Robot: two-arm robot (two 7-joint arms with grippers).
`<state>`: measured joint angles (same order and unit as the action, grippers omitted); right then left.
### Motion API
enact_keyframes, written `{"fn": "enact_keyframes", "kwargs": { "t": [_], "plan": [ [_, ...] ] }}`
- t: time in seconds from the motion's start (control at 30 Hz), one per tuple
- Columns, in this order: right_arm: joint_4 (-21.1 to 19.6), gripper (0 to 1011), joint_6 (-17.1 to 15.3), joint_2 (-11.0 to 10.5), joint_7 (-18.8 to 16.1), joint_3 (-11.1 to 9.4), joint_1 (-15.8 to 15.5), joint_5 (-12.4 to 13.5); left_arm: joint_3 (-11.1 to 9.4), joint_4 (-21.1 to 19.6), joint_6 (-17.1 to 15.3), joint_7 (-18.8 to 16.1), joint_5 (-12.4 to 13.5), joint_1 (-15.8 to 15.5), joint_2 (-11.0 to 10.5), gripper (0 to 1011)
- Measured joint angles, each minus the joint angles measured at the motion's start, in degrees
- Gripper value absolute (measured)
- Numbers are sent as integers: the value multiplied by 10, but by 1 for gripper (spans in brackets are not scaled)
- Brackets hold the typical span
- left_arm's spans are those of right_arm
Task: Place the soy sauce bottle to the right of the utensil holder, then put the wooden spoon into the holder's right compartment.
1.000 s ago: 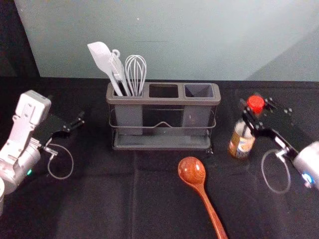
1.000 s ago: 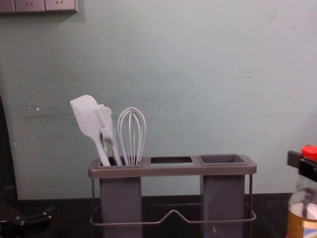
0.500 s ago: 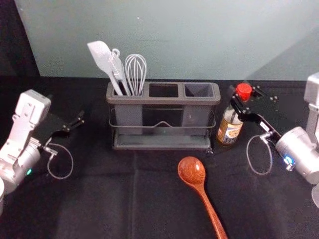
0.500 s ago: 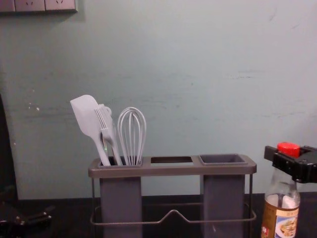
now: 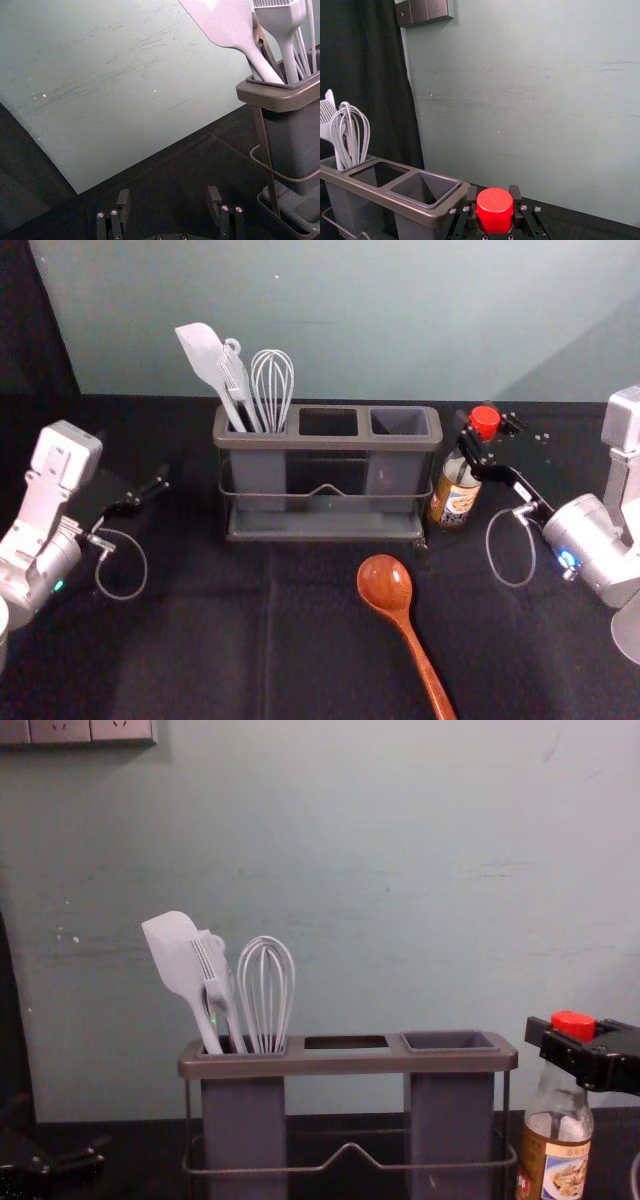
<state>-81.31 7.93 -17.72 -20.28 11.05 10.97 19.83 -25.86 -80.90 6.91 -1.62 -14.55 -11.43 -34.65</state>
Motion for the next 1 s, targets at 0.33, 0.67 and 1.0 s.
{"fn": "enact_keyframes", "kwargs": {
  "t": [0.33,0.67,1.0],
  "plan": [
    [9,457,5,6,2,-2,2,0,0,0,0,0,0,0,0,1005],
    [-9,771,10,5,-6,-16,0,23,0,0,0,0,0,0,0,1005],
    [-65,1003,11,-9,-6,-30,-22,35,0,0,0,0,0,0,0,1005]
  ]
}}
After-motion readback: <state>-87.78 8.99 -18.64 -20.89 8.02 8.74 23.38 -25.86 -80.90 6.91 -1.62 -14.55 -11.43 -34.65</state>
